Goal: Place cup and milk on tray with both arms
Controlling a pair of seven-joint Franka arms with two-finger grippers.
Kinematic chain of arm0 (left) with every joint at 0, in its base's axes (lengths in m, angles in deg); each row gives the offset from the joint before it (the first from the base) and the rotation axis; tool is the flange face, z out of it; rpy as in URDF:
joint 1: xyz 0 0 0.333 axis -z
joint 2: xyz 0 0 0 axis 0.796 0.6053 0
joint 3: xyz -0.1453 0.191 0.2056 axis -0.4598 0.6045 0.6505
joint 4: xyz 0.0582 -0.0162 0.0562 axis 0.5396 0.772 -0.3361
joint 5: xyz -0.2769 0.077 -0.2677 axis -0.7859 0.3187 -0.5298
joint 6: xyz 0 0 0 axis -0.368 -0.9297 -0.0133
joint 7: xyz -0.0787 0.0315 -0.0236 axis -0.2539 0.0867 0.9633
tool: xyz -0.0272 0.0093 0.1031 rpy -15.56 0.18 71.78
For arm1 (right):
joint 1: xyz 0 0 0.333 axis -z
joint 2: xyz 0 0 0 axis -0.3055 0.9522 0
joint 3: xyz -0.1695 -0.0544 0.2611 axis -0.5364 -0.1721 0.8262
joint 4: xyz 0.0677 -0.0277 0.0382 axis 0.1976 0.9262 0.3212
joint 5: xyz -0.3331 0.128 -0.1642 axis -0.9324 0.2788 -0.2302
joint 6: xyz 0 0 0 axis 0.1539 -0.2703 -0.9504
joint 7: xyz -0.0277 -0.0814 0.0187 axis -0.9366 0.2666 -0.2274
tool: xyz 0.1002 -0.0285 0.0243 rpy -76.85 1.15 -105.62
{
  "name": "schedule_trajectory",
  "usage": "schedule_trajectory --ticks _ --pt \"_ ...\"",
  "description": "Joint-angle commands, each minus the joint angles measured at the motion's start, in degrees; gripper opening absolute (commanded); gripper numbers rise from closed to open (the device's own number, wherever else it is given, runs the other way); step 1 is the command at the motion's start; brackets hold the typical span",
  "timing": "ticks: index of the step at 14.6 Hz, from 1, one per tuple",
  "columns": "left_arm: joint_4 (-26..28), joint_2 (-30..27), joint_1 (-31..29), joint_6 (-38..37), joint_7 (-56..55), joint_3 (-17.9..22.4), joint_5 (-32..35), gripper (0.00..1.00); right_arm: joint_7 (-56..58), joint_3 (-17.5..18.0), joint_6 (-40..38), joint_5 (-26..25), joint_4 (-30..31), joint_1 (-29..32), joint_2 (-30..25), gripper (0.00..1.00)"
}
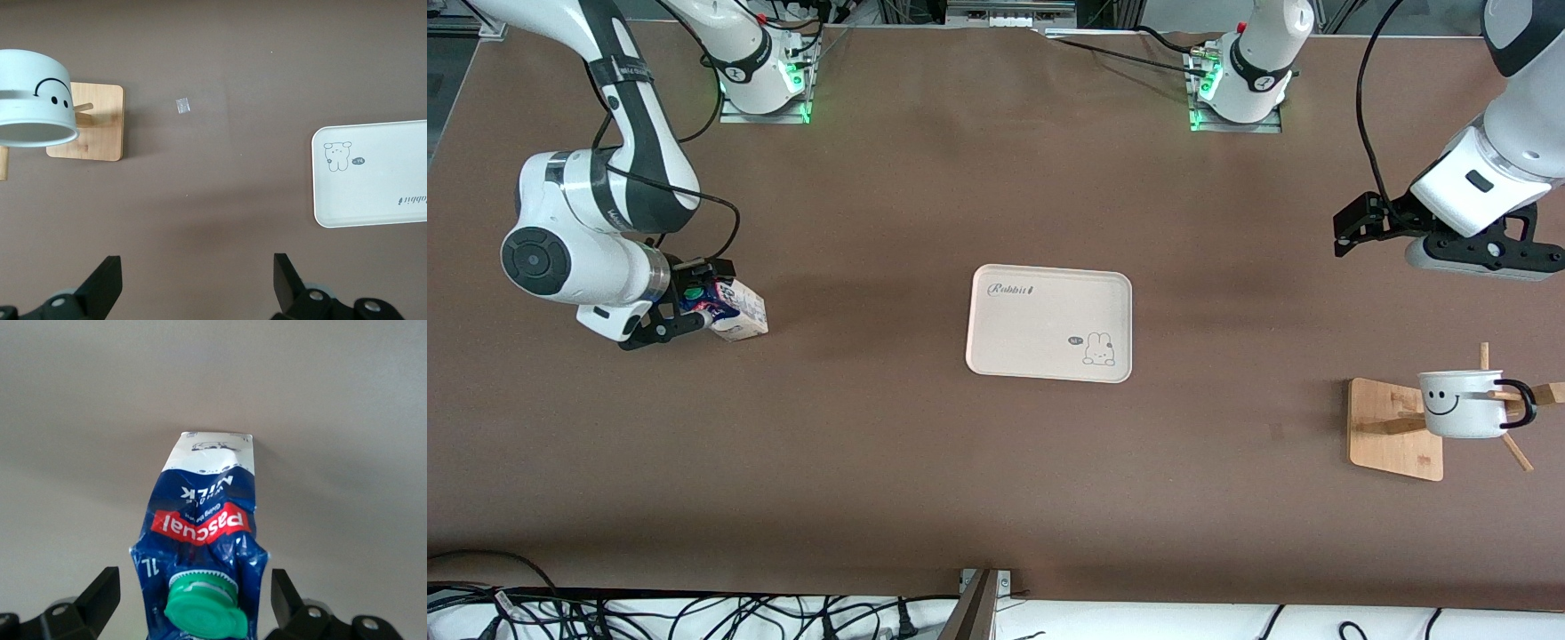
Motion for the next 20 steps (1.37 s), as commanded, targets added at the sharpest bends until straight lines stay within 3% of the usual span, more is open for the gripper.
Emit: schedule_trajectory --ticks 1,16,18,20 --pt "-1.2 0.3 -0.5 -1.1 0.4 0.3 1.6 1.0 1.4 -0.1 1.0 -0.1 2.3 0.2 -1.8 1.0" --pt "-1.0 0.6 -3.5 -1.5 0.3 0.6 0.8 1.0 1.3 -0.4 1.4 0.3 -0.5 1.3 -0.3 0.98" --pt "-1.0 0.5 -3.5 -2.0 -0.2 0.1 0.8 1.0 1.8 -0.4 1.4 0.3 -0.6 1.7 -0.3 0.87" --pt "-1.0 0.5 -3.5 -2.0 -0.2 0.0 0.8 1.0 3.3 -0.4 1.5 0.6 -0.6 2.7 0.1 0.63"
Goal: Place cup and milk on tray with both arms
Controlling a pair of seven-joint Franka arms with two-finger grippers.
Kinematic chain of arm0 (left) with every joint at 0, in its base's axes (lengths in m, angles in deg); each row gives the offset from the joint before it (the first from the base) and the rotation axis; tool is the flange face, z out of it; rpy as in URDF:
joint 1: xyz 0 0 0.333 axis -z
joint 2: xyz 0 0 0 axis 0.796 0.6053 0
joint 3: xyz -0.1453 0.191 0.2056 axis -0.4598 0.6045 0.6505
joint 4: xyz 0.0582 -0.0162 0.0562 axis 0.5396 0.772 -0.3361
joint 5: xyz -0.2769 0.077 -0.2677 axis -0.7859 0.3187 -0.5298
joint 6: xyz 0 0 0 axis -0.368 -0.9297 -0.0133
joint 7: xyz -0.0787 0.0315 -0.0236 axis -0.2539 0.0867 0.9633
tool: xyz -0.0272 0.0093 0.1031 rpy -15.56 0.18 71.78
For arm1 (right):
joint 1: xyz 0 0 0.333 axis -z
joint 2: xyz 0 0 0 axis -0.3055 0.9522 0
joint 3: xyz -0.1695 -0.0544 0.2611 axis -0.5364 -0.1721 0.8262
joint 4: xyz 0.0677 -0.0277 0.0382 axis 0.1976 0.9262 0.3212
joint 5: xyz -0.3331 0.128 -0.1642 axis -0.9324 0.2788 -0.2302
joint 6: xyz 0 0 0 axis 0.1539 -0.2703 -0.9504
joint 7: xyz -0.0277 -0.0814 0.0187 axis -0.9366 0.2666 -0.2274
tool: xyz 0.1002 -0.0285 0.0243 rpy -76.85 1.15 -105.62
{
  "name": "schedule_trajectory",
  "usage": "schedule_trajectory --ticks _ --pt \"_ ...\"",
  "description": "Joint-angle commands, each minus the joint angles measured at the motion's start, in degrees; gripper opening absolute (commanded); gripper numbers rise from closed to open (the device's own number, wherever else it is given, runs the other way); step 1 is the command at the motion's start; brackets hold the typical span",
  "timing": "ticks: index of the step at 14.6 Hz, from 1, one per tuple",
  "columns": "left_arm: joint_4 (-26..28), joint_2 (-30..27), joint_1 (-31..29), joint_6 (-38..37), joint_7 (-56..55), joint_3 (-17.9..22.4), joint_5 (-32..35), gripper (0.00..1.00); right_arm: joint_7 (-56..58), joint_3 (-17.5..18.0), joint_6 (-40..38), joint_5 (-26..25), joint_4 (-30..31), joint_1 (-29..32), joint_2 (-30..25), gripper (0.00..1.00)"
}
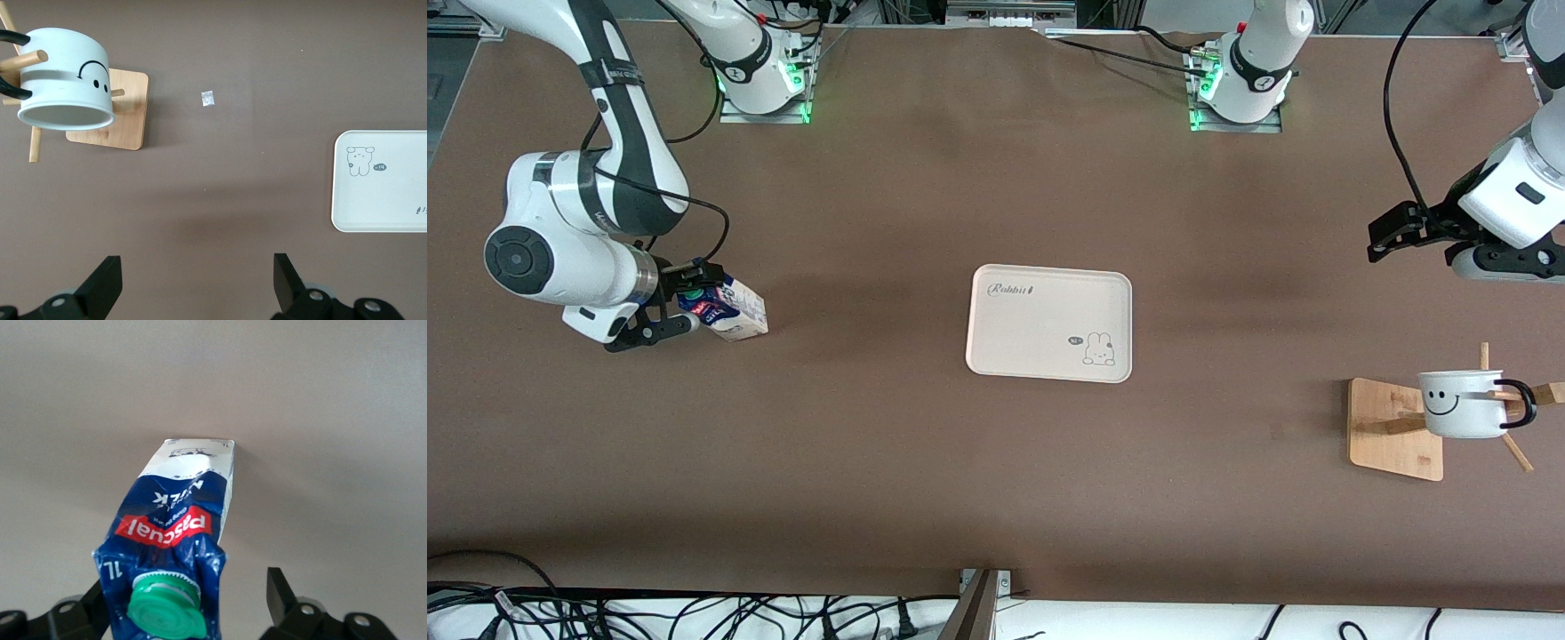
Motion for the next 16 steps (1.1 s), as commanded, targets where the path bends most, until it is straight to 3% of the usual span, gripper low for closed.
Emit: schedule_trajectory --ticks 1,2,3,8,12,14,16 --pt "-1.0 0.1 -0.3 -1.4 -0.2 -0.6 0.6 1.0 3.6 0.2 0.2 0.7 -0.3 1.7 0.1 0.5" --pt "-1.0 -0.1 -0.1 -1.4 -0.1 -0.2 0.4 1.0 4.0 0.1 0.2 0.8 -0.3 1.8 0.1 0.4" --pt "-0.7 -0.6 0.8 -1.5 -0.5 0.0 0.4 1.0 4.1 0.1 0.2 1.8 -0.3 2.1 0.1 0.39" --pt "-0.1 -1.2 5.3 -2.6 -0.5 4.9 0.1 1.0 4.2 0.1 0.1 3.1 -0.3 2.5 0.4 0.38" --pt "-0.3 -1.1 5.3 -3.3 -0.5 4.8 0.1 1.0 4.3 0.1 -1.6 3.2 -1.9 2.4 -1.8 0.38" --pt "-0.3 -1.1 5.3 -3.4 -0.5 4.7 0.1 1.0 4.2 0.1 -5.1 3.2 -4.9 2.4 -2.9 0.37" --pt "-0.2 -1.1 5.3 -3.3 -0.5 4.7 0.1 1.0 3.5 0.0 -11.1 6.3 -9.9 2.4 -2.8 0.37"
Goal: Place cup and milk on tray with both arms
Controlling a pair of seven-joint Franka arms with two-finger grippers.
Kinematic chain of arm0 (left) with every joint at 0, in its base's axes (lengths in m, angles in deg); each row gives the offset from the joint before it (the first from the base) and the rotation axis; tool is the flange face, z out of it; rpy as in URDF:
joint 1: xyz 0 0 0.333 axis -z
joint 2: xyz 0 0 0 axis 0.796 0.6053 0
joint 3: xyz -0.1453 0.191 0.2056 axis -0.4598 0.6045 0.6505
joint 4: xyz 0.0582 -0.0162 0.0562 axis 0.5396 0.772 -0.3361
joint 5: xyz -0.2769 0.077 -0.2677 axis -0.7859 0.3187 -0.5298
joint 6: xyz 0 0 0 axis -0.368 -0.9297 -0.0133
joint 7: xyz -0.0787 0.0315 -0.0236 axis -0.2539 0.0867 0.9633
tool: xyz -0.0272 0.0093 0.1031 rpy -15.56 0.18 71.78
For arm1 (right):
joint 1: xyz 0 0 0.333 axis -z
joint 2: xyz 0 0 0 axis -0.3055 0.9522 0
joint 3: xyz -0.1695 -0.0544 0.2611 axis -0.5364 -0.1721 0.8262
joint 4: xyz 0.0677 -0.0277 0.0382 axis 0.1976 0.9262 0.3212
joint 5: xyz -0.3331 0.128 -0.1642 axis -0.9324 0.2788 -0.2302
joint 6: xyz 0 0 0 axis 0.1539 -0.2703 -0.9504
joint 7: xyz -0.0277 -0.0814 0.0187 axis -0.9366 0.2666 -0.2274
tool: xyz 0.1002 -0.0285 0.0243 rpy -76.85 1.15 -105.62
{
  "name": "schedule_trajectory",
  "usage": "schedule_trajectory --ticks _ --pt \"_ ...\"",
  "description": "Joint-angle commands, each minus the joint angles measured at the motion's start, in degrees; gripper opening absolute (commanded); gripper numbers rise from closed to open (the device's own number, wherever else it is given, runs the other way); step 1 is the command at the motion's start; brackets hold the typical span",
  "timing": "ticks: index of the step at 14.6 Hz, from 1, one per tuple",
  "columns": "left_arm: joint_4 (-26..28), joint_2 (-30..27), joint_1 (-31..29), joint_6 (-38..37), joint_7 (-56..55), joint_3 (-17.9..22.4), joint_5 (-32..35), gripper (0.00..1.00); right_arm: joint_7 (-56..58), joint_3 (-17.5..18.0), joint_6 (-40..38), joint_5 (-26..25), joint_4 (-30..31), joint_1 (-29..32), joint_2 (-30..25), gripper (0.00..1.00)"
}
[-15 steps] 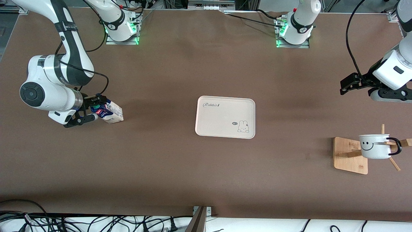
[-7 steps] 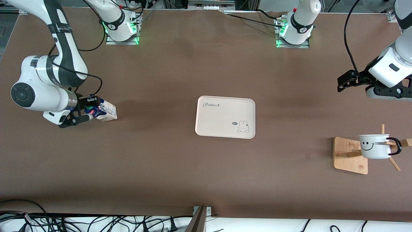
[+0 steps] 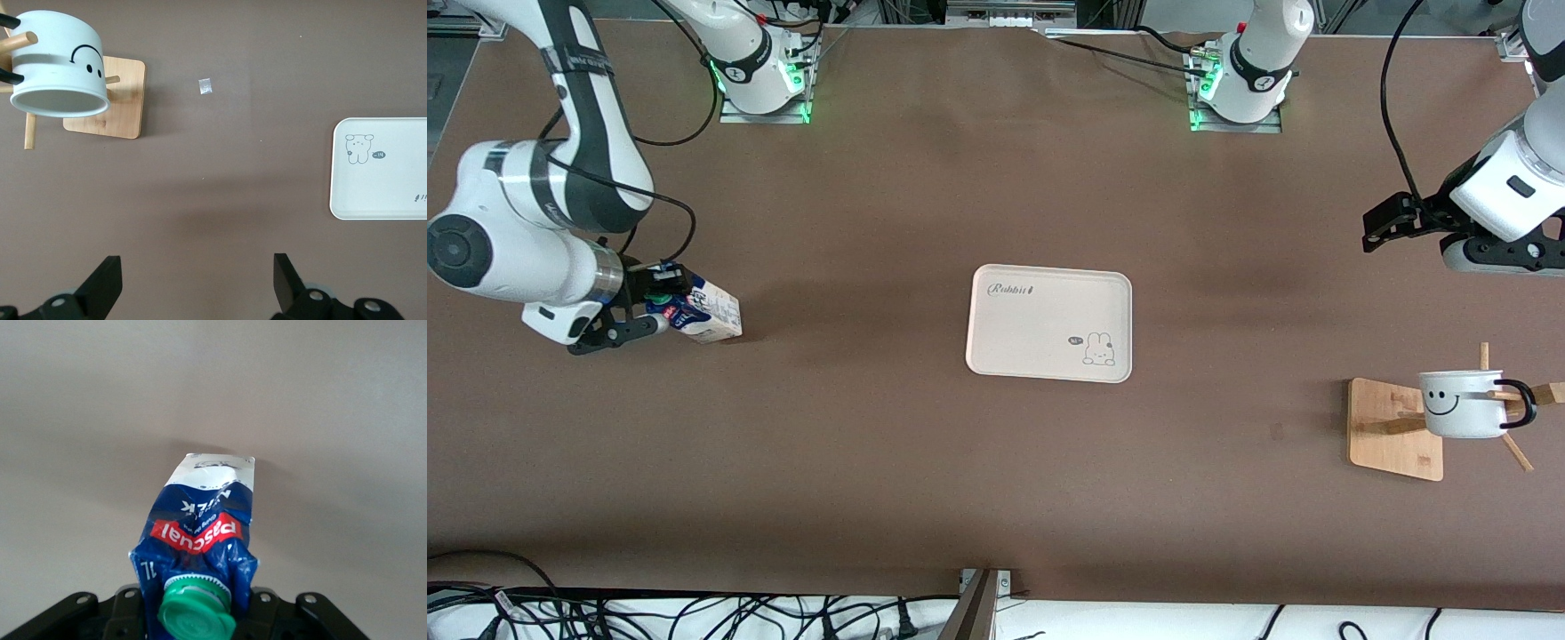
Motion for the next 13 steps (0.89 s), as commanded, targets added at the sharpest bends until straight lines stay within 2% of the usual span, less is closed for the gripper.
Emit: schedule_trajectory --ticks 1,3,6,7,11,13 --pt "-0.1 -0.4 0.4 -1.0 -0.3 0.4 0.1 1.0 0.2 -0.1 -8.5 4.9 -7.3 0.4 -0.8 0.37" --pt "-0.5 -0.3 0.2 -0.8 0.3 0.4 0.1 1.0 -3.9 -0.4 -11.7 7.6 -11.4 0.5 -0.4 0.37" --pt "-0.1 -0.5 0.0 -0.1 0.3 0.4 0.1 1.0 -9.0 0.3 -11.9 8.4 -13.8 -0.2 -0.2 0.36" --pt "0.1 -0.4 0.0 2.8 0.3 0.4 0.3 1.0 -11.1 0.4 -11.9 9.3 -14.3 -0.6 -0.2 0.36" --pt "7.0 -0.4 -0.3 13.5 0.1 0.5 1.0 1.0 -21.4 0.4 -11.8 10.1 -16.1 -7.9 -0.3 0.36" --pt "9.0 -0.7 -2.1 15.7 0.5 0.4 0.8 1.0 -27.6 0.4 -11.3 10.1 -16.8 -11.3 -0.2 0.36"
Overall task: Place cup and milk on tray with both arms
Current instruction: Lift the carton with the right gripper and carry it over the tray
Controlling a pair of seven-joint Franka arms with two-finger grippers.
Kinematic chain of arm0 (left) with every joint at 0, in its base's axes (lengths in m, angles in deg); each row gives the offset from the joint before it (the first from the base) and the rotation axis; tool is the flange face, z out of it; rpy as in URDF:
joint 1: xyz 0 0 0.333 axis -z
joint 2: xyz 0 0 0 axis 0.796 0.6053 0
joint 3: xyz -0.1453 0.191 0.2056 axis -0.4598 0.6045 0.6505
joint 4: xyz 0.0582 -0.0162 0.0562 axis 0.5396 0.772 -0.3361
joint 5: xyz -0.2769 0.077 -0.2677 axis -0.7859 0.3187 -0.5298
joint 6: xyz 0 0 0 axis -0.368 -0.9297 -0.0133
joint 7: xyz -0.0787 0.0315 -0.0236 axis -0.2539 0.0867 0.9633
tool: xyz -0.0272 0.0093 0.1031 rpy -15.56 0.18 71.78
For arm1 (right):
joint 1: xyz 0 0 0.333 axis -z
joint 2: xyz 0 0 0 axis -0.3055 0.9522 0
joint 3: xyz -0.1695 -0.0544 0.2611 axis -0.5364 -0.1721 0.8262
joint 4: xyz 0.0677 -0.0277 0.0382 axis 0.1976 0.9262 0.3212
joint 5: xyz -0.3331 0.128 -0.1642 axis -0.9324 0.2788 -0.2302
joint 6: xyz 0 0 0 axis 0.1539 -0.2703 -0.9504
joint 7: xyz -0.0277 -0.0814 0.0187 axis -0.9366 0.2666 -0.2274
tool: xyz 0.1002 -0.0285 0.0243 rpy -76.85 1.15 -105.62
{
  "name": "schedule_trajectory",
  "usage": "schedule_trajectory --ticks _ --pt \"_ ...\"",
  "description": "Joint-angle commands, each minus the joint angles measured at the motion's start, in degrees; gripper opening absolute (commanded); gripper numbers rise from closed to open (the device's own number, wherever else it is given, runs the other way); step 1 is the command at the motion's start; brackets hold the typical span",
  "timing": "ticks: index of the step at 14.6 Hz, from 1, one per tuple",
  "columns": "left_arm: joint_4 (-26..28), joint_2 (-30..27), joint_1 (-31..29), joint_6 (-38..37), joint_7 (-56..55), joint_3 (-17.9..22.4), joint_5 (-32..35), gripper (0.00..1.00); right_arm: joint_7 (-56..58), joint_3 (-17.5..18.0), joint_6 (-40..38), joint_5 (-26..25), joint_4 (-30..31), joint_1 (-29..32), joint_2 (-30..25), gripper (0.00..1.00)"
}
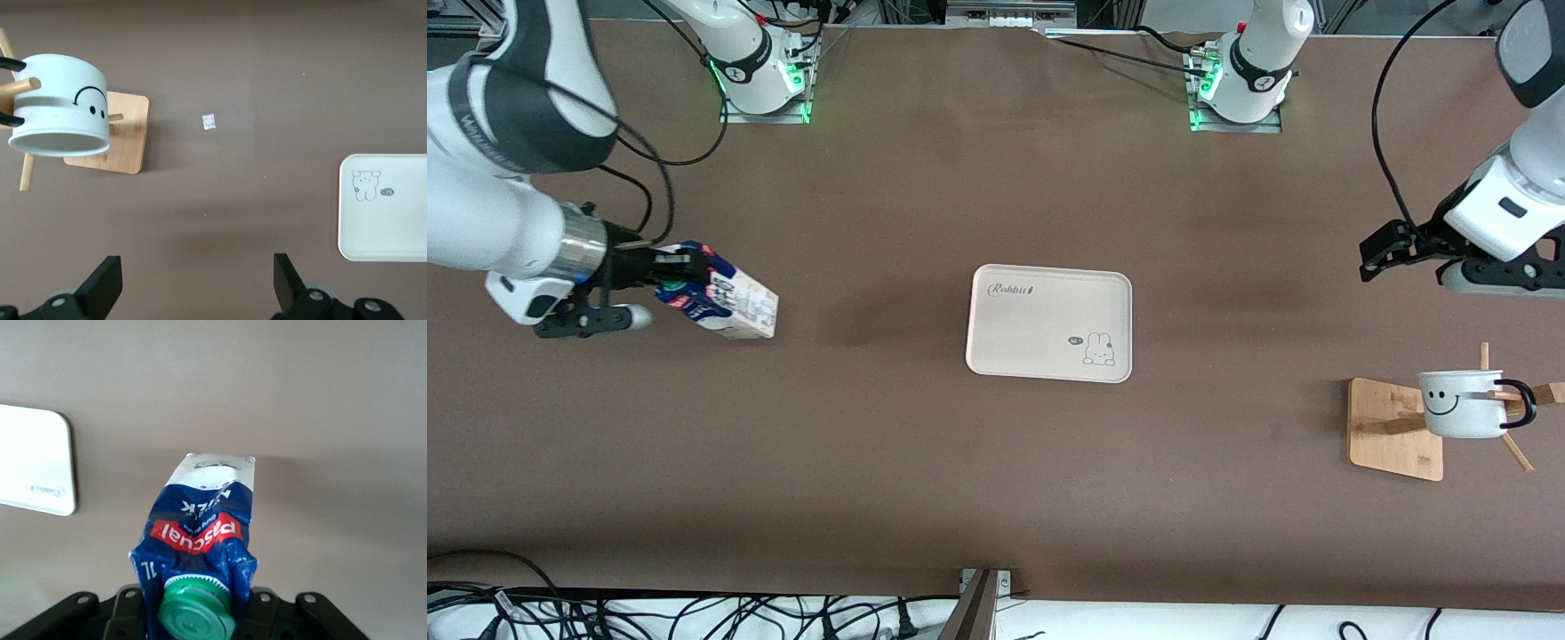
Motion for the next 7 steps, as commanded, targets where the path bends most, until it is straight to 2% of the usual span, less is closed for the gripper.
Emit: schedule_trajectory --ticks 1,4,6,7 --pt "4.1 -1.3 -1.9 3.1 0.4 0.0 0.0 1.0 -7.4 -0.3 -0.6 0.6 -2.9 -5.1 0.8 0.36" --pt "6.6 -2.3 -3.5 3.9 0.6 0.0 -0.3 1.0 -8.1 -0.3 -0.7 0.4 -3.5 -9.3 0.8 0.36" --pt "8.9 -3.4 -3.5 10.0 0.5 0.0 -0.2 1.0 -8.5 -0.3 -0.6 0.2 -4.4 -12.7 0.9 0.36" --pt "11.6 -4.0 -3.5 16.3 0.4 0.0 -0.2 1.0 -10.6 -0.3 -0.5 0.5 -5.1 -14.0 1.5 0.36"
